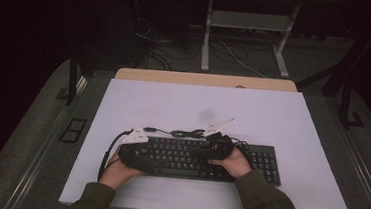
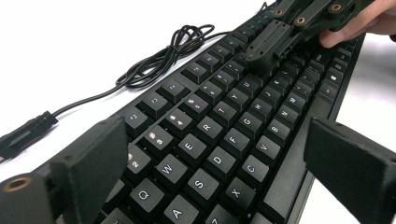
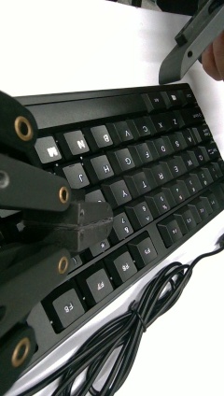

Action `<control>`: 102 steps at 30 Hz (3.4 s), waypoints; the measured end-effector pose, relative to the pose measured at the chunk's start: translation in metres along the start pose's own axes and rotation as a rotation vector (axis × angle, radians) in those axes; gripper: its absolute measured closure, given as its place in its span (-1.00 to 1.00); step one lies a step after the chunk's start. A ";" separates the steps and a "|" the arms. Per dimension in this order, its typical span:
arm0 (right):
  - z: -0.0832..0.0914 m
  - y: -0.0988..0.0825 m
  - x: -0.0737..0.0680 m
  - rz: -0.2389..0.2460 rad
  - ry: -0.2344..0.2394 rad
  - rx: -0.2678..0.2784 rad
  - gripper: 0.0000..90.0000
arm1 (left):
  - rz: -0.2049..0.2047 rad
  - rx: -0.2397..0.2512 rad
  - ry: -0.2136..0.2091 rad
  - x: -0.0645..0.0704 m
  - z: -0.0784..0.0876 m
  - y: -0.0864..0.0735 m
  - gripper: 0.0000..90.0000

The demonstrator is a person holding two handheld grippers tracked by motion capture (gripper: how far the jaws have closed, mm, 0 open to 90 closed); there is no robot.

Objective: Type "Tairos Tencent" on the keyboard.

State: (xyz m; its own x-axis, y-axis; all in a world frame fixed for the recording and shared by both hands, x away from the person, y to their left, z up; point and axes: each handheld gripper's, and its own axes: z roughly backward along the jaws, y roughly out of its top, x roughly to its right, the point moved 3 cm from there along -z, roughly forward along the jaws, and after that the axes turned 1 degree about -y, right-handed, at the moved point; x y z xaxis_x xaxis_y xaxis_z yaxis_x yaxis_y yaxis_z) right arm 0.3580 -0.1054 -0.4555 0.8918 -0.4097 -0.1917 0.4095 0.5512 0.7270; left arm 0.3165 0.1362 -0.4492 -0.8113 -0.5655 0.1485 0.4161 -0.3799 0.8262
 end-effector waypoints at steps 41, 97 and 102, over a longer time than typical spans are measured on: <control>0.014 0.004 0.009 -0.050 -0.023 0.094 0.32 | -0.012 -0.023 0.001 0.001 -0.003 0.000 -0.84; 0.016 0.006 0.016 -0.094 -0.092 0.190 -0.44 | -0.003 -0.088 -0.012 -0.001 -0.029 0.012 0.98; 0.016 0.006 0.016 -0.093 -0.093 0.192 -0.44 | -0.005 -0.091 -0.010 -0.002 -0.030 0.011 0.98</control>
State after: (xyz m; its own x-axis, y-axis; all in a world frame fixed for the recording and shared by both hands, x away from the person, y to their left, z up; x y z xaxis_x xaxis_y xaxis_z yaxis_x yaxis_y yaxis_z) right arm 0.3719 -0.1207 -0.4435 0.8266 -0.5226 -0.2087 0.4374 0.3632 0.8227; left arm 0.3351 0.1115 -0.4567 -0.8173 -0.5561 0.1507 0.4472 -0.4475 0.7744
